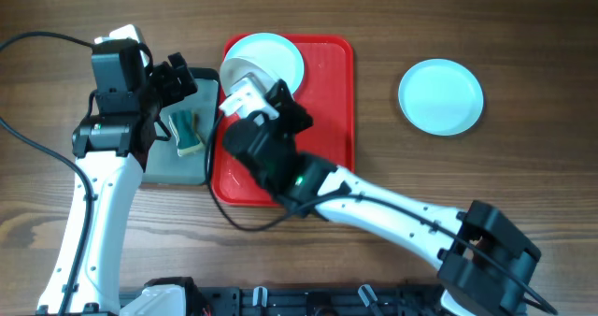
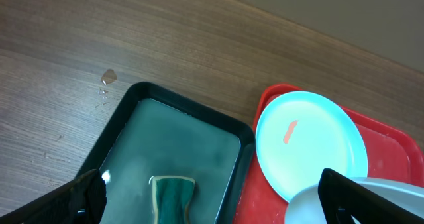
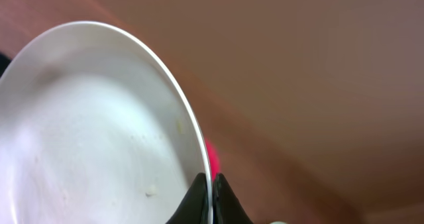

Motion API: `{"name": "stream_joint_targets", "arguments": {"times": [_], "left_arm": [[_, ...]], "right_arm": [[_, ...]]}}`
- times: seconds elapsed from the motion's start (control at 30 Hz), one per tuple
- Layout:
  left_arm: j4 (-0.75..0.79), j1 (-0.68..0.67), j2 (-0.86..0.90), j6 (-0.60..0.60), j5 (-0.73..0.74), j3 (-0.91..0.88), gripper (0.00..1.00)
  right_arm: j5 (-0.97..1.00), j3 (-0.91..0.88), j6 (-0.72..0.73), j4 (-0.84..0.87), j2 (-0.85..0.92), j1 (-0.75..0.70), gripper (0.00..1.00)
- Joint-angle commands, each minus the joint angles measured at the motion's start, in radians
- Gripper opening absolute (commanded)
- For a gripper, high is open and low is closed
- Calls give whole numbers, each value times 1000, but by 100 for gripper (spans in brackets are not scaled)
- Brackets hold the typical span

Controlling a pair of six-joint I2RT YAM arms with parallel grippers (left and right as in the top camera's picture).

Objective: Clean dirty plates on tray and stack at the side
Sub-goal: 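Carry the white plate right and set it on the light-blue plate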

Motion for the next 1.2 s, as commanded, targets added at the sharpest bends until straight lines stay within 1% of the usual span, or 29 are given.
{"name": "stream_joint_targets", "arguments": {"times": [0.0, 0.03, 0.13, 0.2, 0.27, 0.43, 0.47, 0.5, 0.63, 0.87, 0.93, 1.0, 1.17], "left_arm": [[3, 3, 5, -12, 5, 5, 100], [3, 3, 5, -12, 5, 5, 100], [3, 3, 5, -12, 5, 5, 100], [3, 3, 5, -12, 5, 5, 100], [3, 3, 5, -12, 5, 5, 100], [3, 3, 5, -12, 5, 5, 100], [3, 3, 5, -12, 5, 5, 100], [3, 3, 5, -12, 5, 5, 100], [3, 3, 5, -12, 5, 5, 100], [3, 3, 5, -12, 5, 5, 100], [3, 3, 5, -12, 5, 5, 100], [3, 3, 5, -12, 5, 5, 100], [3, 3, 5, -12, 5, 5, 100]], "right_arm": [[-297, 15, 335, -98, 2, -86, 4], [-397, 15, 398, -137, 2, -118, 4], [-626, 15, 521, -204, 2, -206, 4], [-764, 15, 562, -220, 2, -259, 4], [-951, 15, 584, -220, 2, -332, 4], [-1192, 15, 698, -213, 2, -519, 4], [-1252, 15, 737, -215, 2, -616, 4], [-1274, 15, 750, -218, 2, -662, 4], [-1323, 15, 769, -238, 2, -810, 4], [-1315, 15, 769, -334, 2, -1068, 4], [-1299, 15, 767, -354, 2, -1117, 4], [-1249, 15, 763, -379, 2, -1163, 4], [-1035, 14, 762, -446, 2, -1232, 4]]}}
